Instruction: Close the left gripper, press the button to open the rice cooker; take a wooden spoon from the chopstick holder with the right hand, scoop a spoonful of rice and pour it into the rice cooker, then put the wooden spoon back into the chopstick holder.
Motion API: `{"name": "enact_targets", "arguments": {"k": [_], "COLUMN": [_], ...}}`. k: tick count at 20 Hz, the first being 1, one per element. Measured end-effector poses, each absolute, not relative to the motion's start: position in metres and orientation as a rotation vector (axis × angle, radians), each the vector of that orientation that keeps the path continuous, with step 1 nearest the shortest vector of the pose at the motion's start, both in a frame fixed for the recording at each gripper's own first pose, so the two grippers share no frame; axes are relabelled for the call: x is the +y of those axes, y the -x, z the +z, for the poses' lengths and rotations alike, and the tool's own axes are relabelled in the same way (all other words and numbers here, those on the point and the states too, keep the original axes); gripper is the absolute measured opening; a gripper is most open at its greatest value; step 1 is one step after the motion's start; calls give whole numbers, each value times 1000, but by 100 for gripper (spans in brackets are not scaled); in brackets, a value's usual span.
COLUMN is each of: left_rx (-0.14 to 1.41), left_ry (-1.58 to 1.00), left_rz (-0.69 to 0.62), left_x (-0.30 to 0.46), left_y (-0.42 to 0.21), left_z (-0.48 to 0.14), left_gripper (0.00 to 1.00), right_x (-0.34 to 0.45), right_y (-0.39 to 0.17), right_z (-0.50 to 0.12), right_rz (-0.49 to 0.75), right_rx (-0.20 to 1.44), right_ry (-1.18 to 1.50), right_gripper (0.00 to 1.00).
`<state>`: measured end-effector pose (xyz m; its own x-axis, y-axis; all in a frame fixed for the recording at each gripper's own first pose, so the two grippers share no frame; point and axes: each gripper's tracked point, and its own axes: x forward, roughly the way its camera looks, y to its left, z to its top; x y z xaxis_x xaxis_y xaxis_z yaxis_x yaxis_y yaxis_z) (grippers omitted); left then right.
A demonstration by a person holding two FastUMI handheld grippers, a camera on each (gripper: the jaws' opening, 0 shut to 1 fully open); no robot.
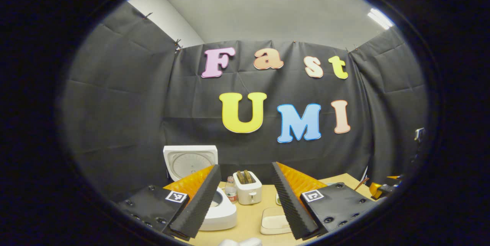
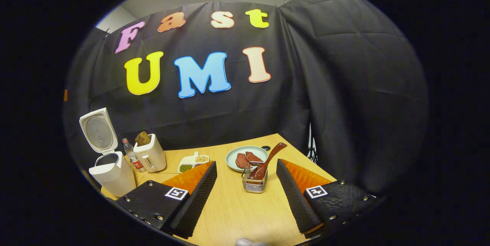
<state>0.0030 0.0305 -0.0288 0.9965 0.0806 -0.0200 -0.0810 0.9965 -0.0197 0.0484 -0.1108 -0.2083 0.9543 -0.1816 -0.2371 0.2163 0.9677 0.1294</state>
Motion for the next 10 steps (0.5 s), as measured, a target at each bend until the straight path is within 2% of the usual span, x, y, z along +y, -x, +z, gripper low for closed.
{"name": "enact_targets", "arguments": {"k": [10], "left_rx": [59], "left_ry": [17], "left_rz": [115], "left_x": [-19], "left_y": [-53], "left_z": [-55], "left_gripper": [95], "right_x": [-170], "right_y": [-186], "right_z": [-307], "right_rz": [-214], "right_rx": [325], "right_ry": [-284], "right_gripper": [96]}}
